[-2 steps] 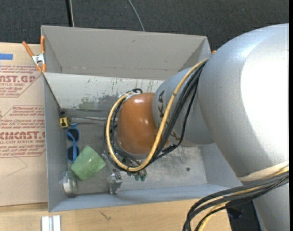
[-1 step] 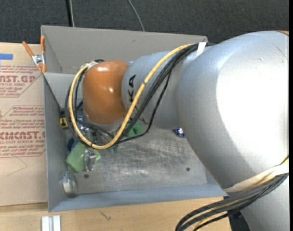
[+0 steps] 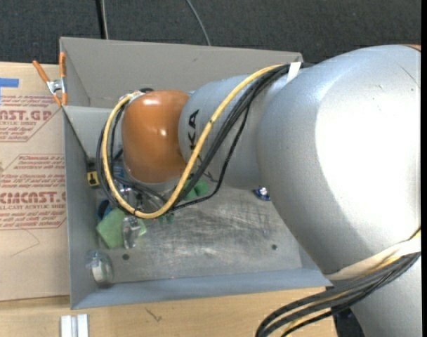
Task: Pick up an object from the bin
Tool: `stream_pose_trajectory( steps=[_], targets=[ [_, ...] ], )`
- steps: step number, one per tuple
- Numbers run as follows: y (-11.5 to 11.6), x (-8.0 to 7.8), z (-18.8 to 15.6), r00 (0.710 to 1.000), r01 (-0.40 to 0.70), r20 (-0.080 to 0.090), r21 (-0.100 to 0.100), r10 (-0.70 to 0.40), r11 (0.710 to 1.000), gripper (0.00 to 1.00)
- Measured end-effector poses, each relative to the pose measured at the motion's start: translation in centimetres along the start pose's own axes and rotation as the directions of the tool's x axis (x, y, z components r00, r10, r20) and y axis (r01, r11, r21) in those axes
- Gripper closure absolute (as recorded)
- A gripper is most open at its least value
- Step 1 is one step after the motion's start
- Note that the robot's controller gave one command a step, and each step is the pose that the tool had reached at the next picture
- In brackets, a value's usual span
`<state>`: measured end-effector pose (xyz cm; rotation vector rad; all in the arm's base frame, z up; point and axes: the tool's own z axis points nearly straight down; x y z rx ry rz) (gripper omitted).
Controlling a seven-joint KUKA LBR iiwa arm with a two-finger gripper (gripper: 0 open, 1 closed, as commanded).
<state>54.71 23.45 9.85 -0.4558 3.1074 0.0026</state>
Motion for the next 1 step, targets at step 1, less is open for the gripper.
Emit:
stream_pose_trajectory(
  steps=[1],
  targets=[
    [0.94, -0.13, -13.35, 0.999, -0.051, 0.01, -0.001, 0.051, 0.999, 1.0]
  ],
)
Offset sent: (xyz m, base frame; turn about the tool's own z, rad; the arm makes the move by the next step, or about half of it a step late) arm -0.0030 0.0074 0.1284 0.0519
